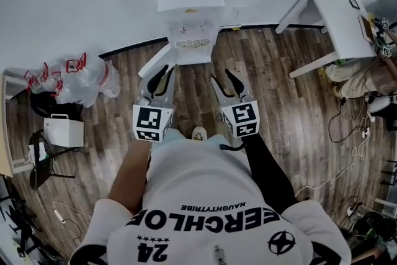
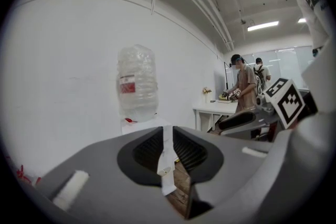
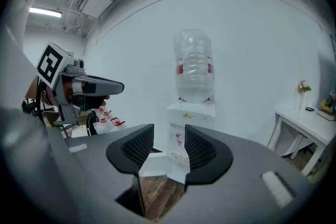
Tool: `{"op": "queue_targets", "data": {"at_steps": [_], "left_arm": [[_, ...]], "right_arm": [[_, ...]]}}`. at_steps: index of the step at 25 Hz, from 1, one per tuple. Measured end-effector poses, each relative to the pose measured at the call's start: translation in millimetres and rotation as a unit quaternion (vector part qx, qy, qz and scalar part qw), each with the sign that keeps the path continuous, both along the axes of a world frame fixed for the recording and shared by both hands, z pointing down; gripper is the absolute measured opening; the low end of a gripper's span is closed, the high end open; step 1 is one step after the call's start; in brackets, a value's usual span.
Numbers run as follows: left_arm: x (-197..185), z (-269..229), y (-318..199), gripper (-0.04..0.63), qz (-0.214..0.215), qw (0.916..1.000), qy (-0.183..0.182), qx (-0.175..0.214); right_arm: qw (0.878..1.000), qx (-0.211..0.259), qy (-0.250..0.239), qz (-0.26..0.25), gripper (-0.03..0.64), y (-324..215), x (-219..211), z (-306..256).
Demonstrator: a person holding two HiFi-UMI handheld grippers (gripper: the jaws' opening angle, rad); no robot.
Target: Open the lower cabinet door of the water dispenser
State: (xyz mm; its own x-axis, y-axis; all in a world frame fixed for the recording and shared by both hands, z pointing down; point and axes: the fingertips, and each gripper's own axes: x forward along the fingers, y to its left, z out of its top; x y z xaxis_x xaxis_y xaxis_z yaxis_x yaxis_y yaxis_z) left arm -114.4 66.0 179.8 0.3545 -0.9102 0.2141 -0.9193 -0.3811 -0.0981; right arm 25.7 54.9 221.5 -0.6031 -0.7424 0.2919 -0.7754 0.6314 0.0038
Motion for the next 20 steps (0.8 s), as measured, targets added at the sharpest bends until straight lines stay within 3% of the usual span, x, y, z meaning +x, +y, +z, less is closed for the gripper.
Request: {"op": "queue_targets", "data": {"at_steps": [12,18,20], "left_arm": [[-1,-43,0,0.06,0.01,0.9988,0.006,0.047],[-4,-58,-2,0.058,0.008,0.9974,-0.005,0.072],[-6,-59,-1,0.058,0.008,0.9974,0.0,0.071]], "right_arm": [[1.0,0.012,0.0,-0.026,0.163,5,-3,-22],[0.999,0.015,-0.023,-0.028,0.156,2,-4,-34],[0.999,0.027,-0.024,-0.025,0.027,2,-3,-40]]}}
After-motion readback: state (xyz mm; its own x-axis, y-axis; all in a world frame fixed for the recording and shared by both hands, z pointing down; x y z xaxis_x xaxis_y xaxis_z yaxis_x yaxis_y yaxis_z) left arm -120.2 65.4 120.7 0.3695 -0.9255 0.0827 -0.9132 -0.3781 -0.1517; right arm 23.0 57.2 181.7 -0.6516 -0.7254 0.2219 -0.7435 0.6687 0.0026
